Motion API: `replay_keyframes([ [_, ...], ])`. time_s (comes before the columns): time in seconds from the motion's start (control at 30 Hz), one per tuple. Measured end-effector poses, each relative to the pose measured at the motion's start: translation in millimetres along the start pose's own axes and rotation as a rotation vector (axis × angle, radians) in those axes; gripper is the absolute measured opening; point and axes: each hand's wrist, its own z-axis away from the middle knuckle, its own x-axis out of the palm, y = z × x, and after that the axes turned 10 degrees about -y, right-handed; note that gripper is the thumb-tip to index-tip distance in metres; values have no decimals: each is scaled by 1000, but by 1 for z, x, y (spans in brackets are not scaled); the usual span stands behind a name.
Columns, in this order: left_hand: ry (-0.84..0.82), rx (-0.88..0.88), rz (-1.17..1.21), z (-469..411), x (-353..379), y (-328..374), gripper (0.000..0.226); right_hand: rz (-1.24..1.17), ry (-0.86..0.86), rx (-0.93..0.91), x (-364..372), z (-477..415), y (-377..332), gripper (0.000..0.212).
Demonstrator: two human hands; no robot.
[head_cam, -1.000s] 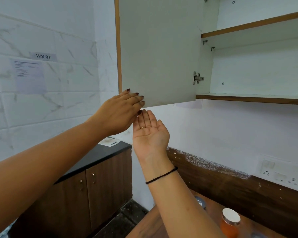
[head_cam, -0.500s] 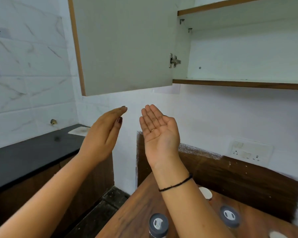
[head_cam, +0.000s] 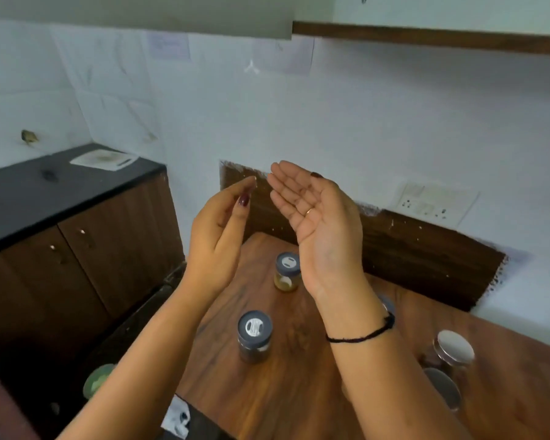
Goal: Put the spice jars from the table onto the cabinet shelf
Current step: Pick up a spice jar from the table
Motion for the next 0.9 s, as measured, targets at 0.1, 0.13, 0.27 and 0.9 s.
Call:
replay_keyframes([
  [0.1, 32, -95, 87, 14, 23, -13, 34, 67, 6, 25, -29, 5, 6, 36],
  [0.13, 42, -131, 112, 17, 30, -17, 34, 92, 6, 36, -39, 6, 9, 36],
  [0.27, 63, -232, 160, 24, 49, -30, 34, 189, -7, 73, -72, 8, 18, 38],
  [0.9, 118, -522, 314, 68, 99, -48, 34, 226, -10, 269, -156, 34, 52, 39],
])
